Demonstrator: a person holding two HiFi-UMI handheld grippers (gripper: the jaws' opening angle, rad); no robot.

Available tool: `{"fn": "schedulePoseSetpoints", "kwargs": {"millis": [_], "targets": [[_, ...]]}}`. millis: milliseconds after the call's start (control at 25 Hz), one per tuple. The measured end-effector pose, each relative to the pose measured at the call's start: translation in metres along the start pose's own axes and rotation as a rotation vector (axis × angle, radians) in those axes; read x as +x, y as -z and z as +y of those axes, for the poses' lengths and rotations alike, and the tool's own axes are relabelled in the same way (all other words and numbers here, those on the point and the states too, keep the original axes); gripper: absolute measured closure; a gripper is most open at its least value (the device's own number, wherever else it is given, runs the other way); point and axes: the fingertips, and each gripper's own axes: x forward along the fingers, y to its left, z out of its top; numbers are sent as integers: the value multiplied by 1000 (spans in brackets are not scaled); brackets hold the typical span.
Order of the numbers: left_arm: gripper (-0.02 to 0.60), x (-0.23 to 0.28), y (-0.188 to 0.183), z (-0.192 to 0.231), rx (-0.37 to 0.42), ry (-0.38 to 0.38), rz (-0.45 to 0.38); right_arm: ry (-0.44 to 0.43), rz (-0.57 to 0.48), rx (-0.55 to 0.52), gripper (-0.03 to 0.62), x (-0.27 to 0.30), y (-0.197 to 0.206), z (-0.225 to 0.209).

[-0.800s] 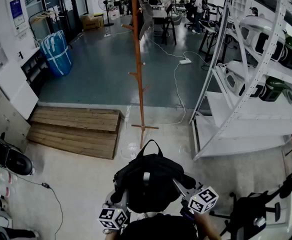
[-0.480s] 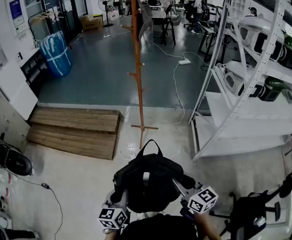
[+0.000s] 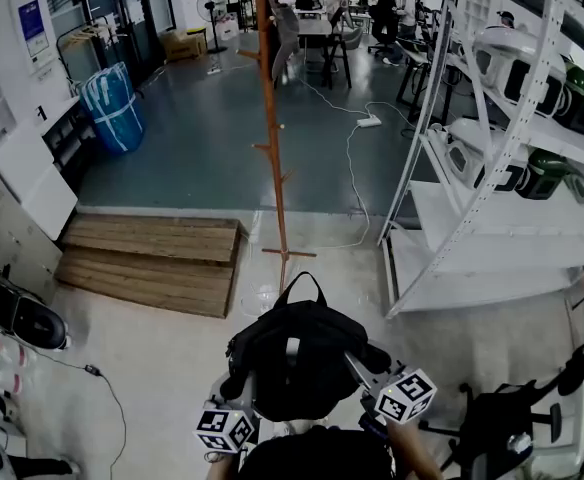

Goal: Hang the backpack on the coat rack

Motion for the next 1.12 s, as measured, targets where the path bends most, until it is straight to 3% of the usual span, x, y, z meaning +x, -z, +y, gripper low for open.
{"fn": "schedulePoseSetpoints", "kwargs": {"millis": [640, 1120], "targets": [[531, 38, -2, -39, 23, -41, 6, -17, -14, 34, 465, -17, -14, -48], [531, 89, -7, -25, 1, -39, 9, -10, 1, 44, 465, 18, -21, -86]]}}
